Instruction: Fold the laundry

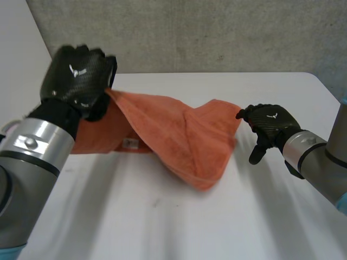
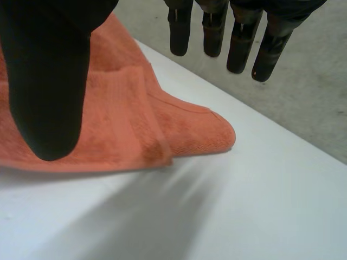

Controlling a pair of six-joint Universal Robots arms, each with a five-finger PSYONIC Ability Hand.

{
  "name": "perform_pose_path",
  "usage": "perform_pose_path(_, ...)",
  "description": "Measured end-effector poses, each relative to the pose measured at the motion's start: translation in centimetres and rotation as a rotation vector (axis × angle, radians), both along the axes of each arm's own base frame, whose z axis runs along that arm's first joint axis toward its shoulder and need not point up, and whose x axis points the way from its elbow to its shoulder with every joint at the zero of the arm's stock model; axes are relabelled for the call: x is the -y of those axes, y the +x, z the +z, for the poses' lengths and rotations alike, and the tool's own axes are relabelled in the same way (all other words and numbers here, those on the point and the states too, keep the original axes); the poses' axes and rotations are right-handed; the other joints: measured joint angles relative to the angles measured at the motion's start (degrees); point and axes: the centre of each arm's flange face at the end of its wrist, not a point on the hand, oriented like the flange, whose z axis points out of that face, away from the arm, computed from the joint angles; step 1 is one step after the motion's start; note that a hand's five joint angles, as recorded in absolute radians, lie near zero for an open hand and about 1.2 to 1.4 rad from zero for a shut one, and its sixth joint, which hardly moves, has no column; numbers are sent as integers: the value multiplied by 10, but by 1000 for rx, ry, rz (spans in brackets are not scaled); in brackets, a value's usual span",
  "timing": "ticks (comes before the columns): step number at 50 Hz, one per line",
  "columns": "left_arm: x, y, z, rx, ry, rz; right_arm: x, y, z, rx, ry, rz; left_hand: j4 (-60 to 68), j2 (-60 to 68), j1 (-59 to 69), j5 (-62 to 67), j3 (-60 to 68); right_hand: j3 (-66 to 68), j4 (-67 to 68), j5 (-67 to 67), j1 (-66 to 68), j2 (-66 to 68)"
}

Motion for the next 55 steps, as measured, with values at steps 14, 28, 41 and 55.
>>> perform_pose_path(14, -15, -11, 77, -66, -111, -55, -23, 10, -16, 94, 163, 133, 0, 0, 0, 0, 0, -6, -1, -3, -2, -6)
perform_pose_path(28, -14, -15, 107, -89, -151, -61, -84, 57, -28, 313, 405, 271, 0, 0, 0, 0, 0, -6, -1, -3, -2, -6)
perform_pose_path(41, -9, -15, 93, -72, -111, -42, -83, 82, -45, 390, 381, 175, 0, 0, 0, 0, 0, 525, 520, 490, 435, 528)
perform_pose_path(55, 20, 13, 48, 5, 10, 90, -15, -5, 48, -31, -286, -99, 0, 0, 0, 0, 0, 549, 547, 518, 437, 542)
